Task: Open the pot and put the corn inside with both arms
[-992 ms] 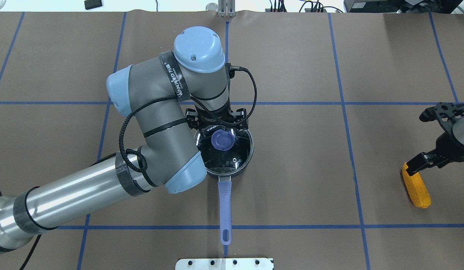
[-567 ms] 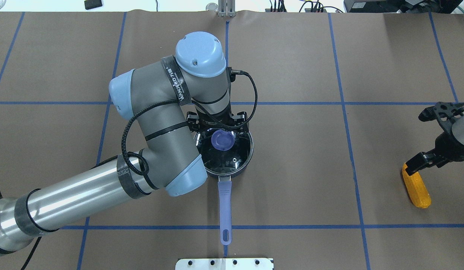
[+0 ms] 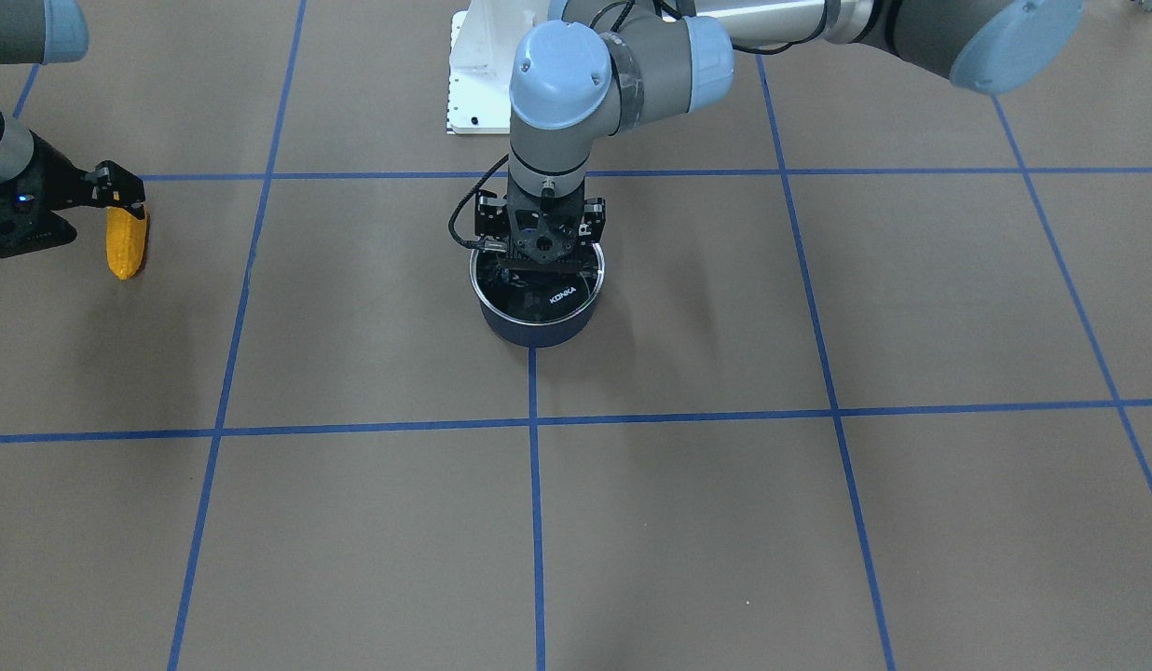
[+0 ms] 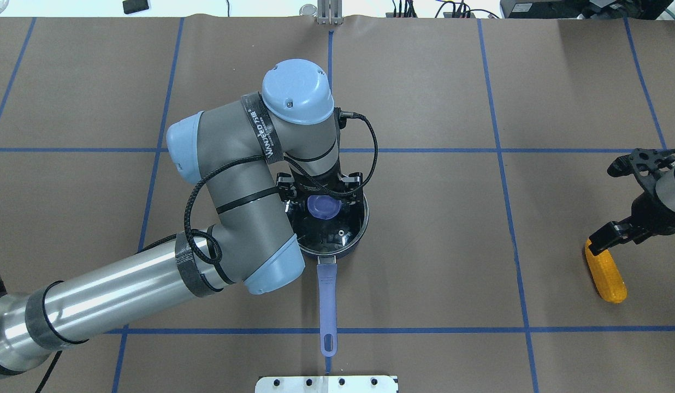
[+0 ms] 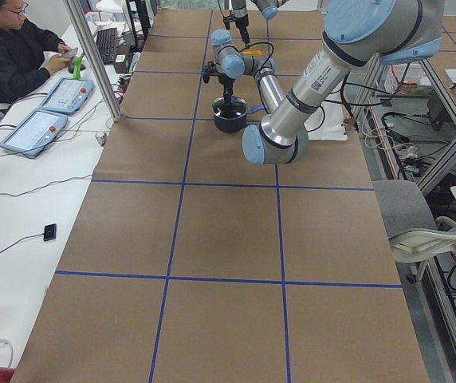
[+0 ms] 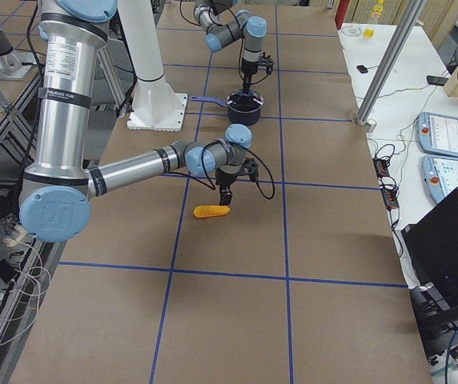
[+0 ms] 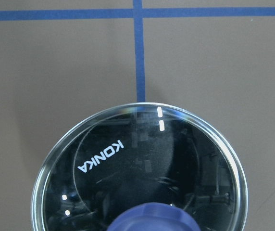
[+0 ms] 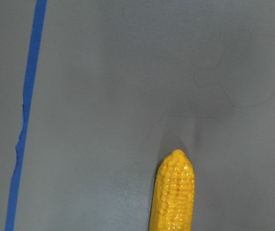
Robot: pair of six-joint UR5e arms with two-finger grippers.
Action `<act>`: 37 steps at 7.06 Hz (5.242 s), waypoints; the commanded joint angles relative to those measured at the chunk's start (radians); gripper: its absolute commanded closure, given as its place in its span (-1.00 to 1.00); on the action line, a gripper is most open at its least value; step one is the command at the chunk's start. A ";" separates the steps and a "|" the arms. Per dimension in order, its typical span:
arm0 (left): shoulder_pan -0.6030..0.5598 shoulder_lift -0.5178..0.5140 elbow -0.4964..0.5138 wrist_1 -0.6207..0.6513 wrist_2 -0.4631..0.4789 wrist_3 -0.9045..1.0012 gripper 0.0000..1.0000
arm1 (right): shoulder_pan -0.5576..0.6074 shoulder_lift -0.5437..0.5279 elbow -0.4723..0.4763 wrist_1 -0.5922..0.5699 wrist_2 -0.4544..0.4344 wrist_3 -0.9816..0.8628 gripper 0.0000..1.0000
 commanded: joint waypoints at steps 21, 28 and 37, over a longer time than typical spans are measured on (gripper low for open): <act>-0.368 0.265 -0.277 0.155 -0.127 0.407 -0.26 | -0.117 -0.061 -0.099 0.284 -0.094 0.130 -1.00; -0.424 0.330 -0.288 0.156 -0.126 0.536 -0.25 | -0.164 -0.060 -0.127 0.281 -0.114 0.121 -0.39; -0.433 0.431 -0.292 0.144 -0.129 0.654 -0.26 | -0.157 0.067 -0.082 0.265 -0.078 0.115 0.51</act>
